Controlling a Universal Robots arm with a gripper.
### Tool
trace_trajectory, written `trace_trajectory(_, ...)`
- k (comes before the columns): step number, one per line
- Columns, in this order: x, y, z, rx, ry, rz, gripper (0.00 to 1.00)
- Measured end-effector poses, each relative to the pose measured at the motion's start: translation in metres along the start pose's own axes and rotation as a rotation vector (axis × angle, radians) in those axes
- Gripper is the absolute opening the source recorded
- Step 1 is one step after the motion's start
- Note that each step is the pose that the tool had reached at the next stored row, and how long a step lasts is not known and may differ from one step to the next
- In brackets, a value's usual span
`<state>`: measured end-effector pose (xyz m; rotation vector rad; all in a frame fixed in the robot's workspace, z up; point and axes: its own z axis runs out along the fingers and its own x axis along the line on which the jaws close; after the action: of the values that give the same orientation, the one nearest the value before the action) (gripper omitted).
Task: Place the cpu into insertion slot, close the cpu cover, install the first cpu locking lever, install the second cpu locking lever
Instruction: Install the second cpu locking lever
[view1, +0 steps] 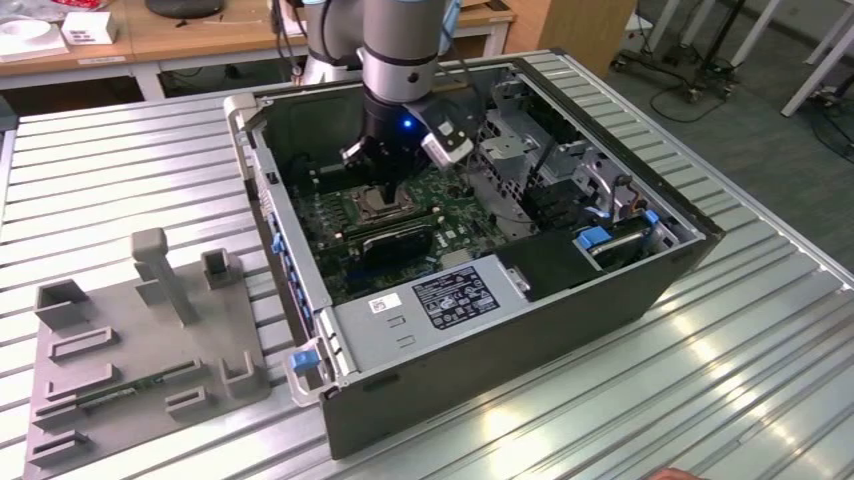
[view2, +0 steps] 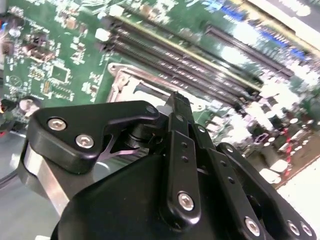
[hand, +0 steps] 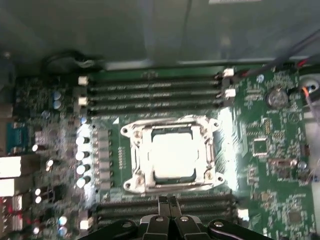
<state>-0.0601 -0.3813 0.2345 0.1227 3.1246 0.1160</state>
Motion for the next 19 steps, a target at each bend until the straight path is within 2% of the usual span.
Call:
trace_trajectory(7,-0.0030,0.0164,0.0020,0.0001,0.0000,0.000,0.11)
trace_trajectory(19,-0.0052,0.0183,0.0030,0.0000,0.0000,0.000,0.11)
